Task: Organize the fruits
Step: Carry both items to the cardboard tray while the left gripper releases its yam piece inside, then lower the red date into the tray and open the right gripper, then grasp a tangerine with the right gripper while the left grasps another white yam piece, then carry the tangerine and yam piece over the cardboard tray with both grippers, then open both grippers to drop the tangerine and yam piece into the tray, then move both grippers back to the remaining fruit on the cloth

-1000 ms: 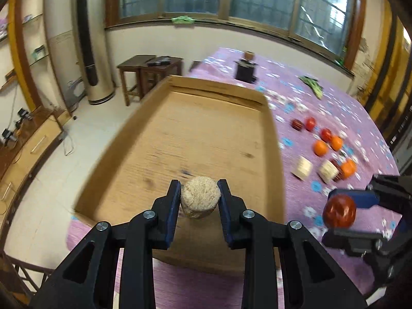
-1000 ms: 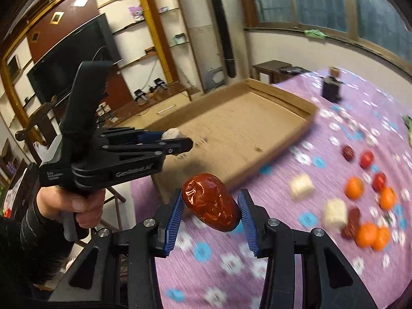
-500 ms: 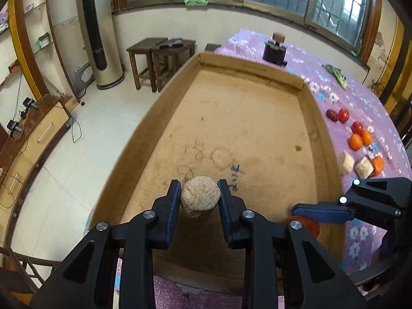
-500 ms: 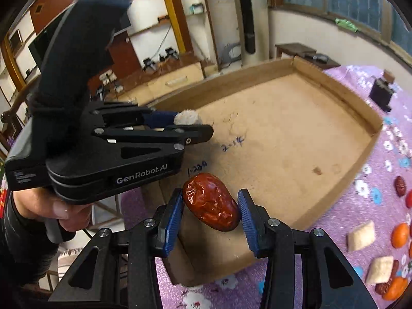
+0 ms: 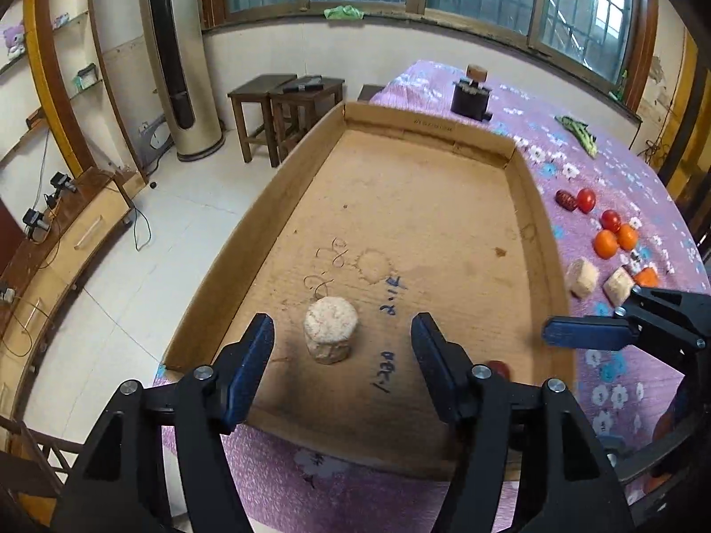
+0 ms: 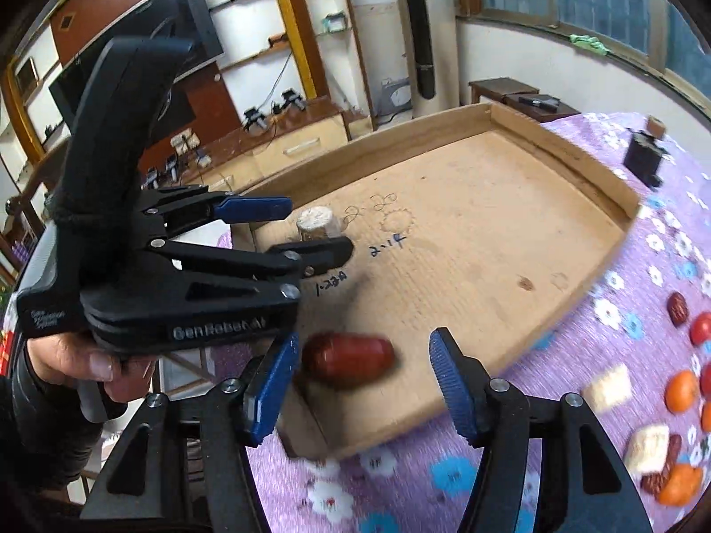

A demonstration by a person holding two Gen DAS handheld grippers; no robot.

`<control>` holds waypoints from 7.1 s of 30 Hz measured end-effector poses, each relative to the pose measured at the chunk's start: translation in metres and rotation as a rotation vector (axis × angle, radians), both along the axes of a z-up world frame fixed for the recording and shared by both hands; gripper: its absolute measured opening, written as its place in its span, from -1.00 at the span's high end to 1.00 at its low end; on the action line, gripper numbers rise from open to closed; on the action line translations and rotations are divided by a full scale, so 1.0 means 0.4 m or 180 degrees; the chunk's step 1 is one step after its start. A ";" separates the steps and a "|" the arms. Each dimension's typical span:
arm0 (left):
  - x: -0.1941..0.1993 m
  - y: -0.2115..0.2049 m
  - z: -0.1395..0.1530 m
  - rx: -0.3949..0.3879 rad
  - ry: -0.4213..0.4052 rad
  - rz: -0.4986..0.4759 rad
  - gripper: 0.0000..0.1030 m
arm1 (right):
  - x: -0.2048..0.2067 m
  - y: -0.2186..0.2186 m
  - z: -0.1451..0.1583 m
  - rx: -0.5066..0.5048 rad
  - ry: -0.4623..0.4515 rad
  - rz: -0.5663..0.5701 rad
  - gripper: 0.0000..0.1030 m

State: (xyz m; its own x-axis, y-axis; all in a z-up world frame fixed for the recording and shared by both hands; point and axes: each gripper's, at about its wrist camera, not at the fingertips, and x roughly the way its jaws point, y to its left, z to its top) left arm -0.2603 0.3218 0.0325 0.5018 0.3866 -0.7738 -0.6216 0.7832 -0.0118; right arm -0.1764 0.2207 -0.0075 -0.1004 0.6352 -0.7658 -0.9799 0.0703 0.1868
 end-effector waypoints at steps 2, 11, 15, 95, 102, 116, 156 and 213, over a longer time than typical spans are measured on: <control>-0.001 -0.018 0.017 0.0083 -0.0032 0.0034 -0.24 | 0.000 -0.027 0.015 0.0098 0.0029 -0.0068 -0.22; 0.037 -0.101 0.040 0.0223 -0.0052 -0.0027 -0.28 | 0.076 -0.202 0.039 0.0291 0.0085 -0.0489 -0.27; 0.061 -0.138 0.037 0.0260 0.0003 -0.0123 -0.29 | 0.106 -0.268 0.045 0.0297 0.0079 -0.0659 -0.27; 0.347 -0.329 -0.027 -0.0260 -0.0001 -0.1335 0.58 | 0.430 -0.587 -0.030 0.0286 0.0443 -0.2018 0.42; 0.308 -0.342 -0.015 -0.0282 -0.0051 -0.1280 0.58 | 0.384 -0.604 0.004 0.0359 0.0410 -0.1984 0.42; 0.235 -0.336 0.023 -0.0170 -0.0163 -0.1156 0.58 | 0.284 -0.540 0.046 0.0429 0.0339 -0.1671 0.42; 0.131 -0.077 0.033 -0.0200 -0.0314 -0.0404 0.58 | 0.152 -0.215 0.101 0.0500 0.0332 -0.0850 0.42; 0.142 -0.236 0.029 -0.0101 -0.0048 -0.0626 -0.20 | 0.266 -0.355 0.022 0.0442 0.0592 -0.1399 0.08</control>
State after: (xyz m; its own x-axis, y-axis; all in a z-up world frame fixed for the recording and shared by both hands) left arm -0.2037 0.2274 0.0439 0.5769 0.2555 -0.7758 -0.4563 0.8886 -0.0466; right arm -0.0699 0.0787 0.0011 0.0729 0.7429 -0.6654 -0.8123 0.4313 0.3926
